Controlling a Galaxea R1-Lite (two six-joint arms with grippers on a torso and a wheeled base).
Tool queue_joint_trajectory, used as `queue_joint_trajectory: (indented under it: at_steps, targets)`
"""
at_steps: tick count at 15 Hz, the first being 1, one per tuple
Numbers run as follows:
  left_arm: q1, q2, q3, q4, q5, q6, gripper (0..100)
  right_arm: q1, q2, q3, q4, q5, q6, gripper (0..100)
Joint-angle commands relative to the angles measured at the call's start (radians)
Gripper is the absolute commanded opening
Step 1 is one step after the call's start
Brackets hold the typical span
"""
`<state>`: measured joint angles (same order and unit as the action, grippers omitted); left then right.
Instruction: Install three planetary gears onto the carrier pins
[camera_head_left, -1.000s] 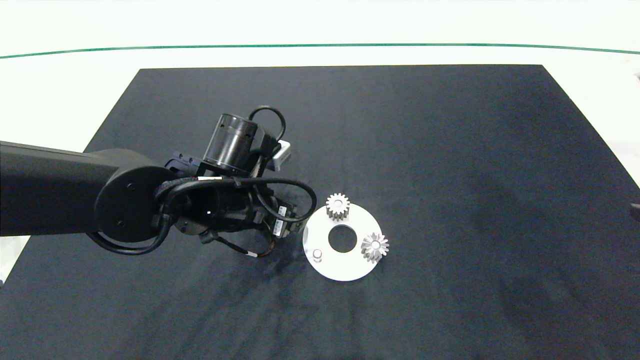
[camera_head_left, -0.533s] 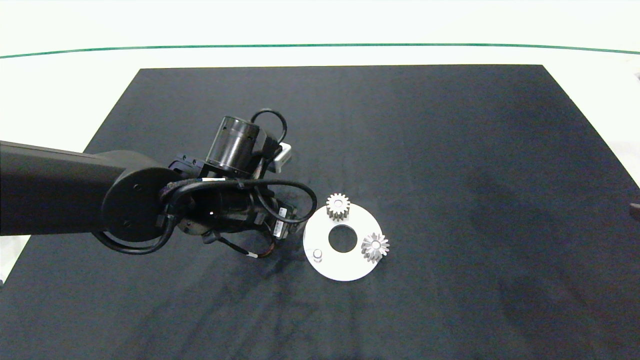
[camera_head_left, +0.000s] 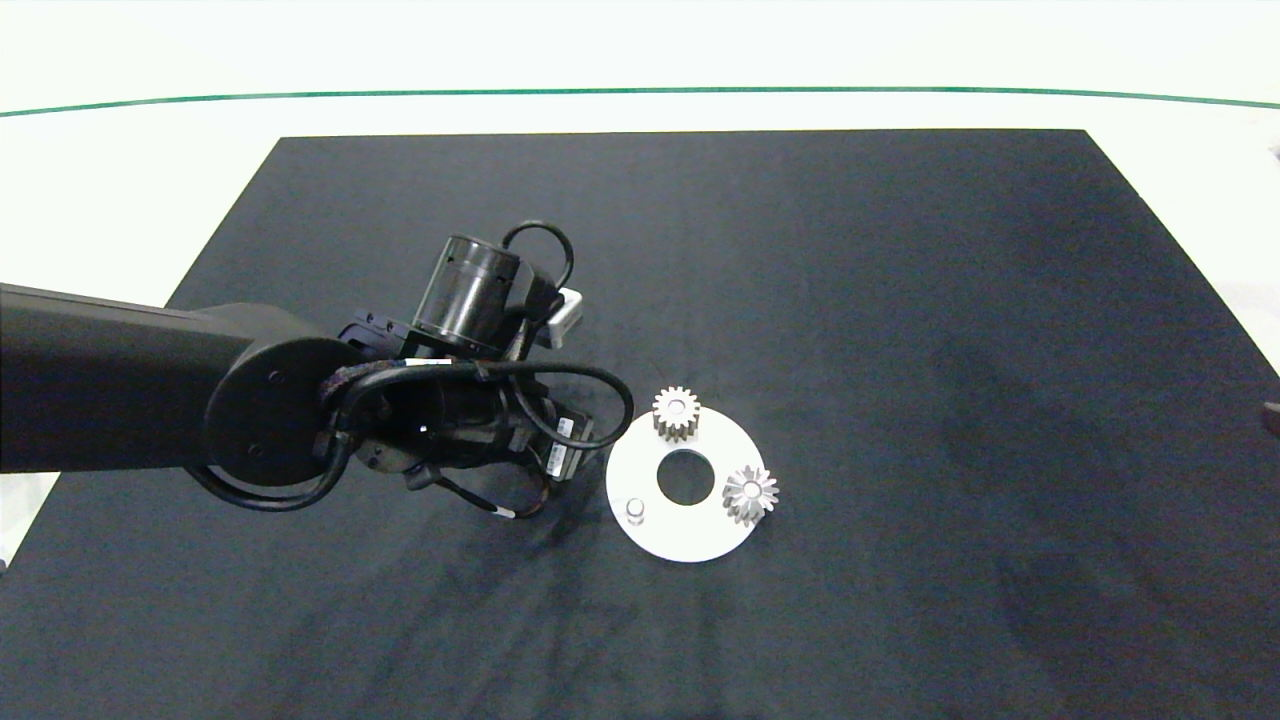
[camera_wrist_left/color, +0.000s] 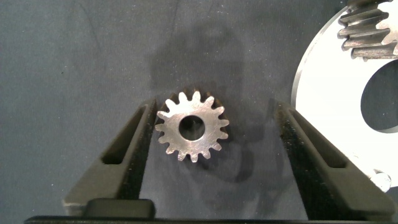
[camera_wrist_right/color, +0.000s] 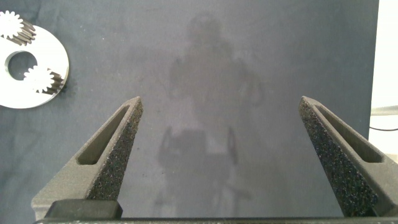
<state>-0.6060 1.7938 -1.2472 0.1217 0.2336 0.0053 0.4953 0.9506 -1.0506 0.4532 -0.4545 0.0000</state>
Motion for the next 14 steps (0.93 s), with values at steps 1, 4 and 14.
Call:
queue_joint_trajectory:
  at_steps: [1, 4, 14]
  targets:
    - [0.003, -0.001, 0.002, -0.001, 0.001, -0.008, 68, 0.000, -0.003, -0.002, 0.002, -0.003, 0.000, 100]
    - [0.005, -0.001, 0.002, -0.001, 0.003, -0.008, 62, 0.000, -0.003, -0.002, 0.002, -0.001, -0.002, 100]
    - [0.003, -0.005, 0.017, -0.020, 0.004, -0.019, 58, 0.000, -0.001, -0.002, 0.001, -0.001, -0.002, 100]
